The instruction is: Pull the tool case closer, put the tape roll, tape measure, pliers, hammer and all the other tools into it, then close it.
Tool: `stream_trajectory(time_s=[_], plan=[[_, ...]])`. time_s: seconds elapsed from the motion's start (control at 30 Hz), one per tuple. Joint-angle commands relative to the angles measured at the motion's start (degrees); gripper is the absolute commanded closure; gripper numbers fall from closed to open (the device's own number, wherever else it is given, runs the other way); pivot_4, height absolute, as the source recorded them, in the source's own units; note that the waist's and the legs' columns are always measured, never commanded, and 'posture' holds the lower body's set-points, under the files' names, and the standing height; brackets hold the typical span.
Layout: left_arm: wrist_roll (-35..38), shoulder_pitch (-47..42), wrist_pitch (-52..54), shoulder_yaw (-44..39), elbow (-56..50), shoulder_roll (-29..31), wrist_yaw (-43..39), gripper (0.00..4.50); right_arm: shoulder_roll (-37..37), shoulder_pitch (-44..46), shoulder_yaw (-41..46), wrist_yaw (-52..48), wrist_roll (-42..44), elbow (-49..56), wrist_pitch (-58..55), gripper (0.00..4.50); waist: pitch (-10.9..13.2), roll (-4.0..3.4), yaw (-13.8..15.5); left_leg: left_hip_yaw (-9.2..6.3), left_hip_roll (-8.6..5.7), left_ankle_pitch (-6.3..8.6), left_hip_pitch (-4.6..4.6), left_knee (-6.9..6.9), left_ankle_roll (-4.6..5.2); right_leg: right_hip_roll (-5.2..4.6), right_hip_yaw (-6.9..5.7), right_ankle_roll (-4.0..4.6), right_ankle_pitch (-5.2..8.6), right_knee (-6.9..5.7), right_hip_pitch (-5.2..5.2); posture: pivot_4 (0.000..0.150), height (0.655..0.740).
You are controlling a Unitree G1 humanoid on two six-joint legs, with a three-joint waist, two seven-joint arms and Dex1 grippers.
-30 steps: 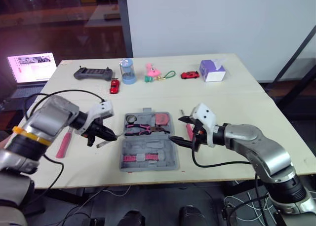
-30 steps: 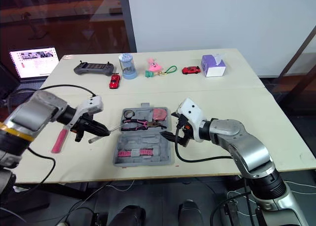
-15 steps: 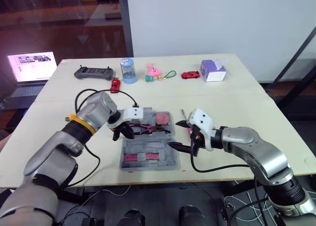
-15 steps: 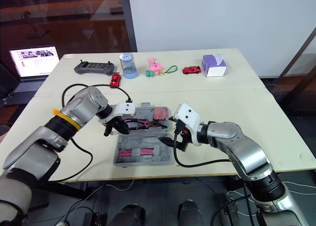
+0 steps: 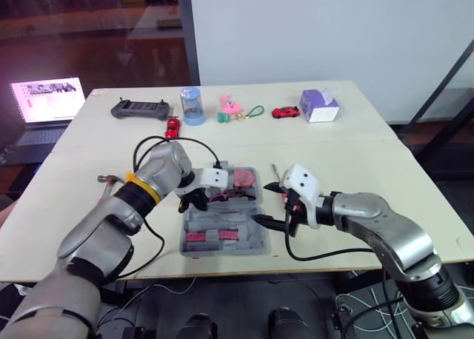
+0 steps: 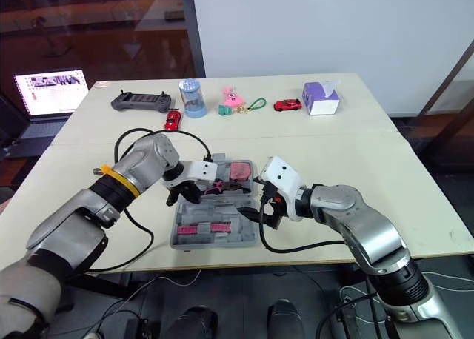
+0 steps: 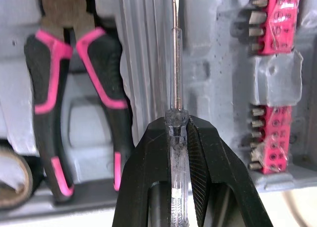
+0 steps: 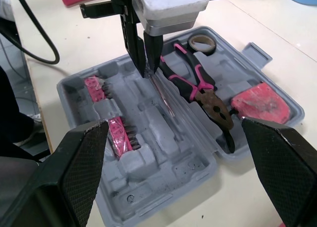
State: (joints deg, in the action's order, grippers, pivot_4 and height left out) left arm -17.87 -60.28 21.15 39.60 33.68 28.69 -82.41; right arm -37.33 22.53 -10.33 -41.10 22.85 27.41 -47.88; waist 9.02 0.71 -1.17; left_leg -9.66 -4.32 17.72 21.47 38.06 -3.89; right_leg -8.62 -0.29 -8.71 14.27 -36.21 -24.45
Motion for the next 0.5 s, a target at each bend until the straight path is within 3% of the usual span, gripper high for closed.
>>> stream_trajectory(time_s=[0.03,0.5], plan=[[-2.05,-0.68,-2.03,0.09,-0.09,0.62,-0.41,4.47,0.31,0.14,1.61,0.6,1.01,3.09,-0.29,0.0,0.0,0.0,0.01,0.0,0.0,0.0,0.0,0.0,0.0,0.0,0.0,0.0,0.0,0.0,0.0,0.15,0.74],[-6.21,1.04,-1.34,0.74,0.52,-2.28,0.33,4.47,-1.07,0.82,0.69,-0.48,0.5,2.26,-0.16,0.0,-0.01,-0.01,0.25,0.0,-0.02,0.0,-0.05,0.04,0.0,-0.02,0.0,-0.01,0.0,-0.01,0.08,0.15,0.74]])
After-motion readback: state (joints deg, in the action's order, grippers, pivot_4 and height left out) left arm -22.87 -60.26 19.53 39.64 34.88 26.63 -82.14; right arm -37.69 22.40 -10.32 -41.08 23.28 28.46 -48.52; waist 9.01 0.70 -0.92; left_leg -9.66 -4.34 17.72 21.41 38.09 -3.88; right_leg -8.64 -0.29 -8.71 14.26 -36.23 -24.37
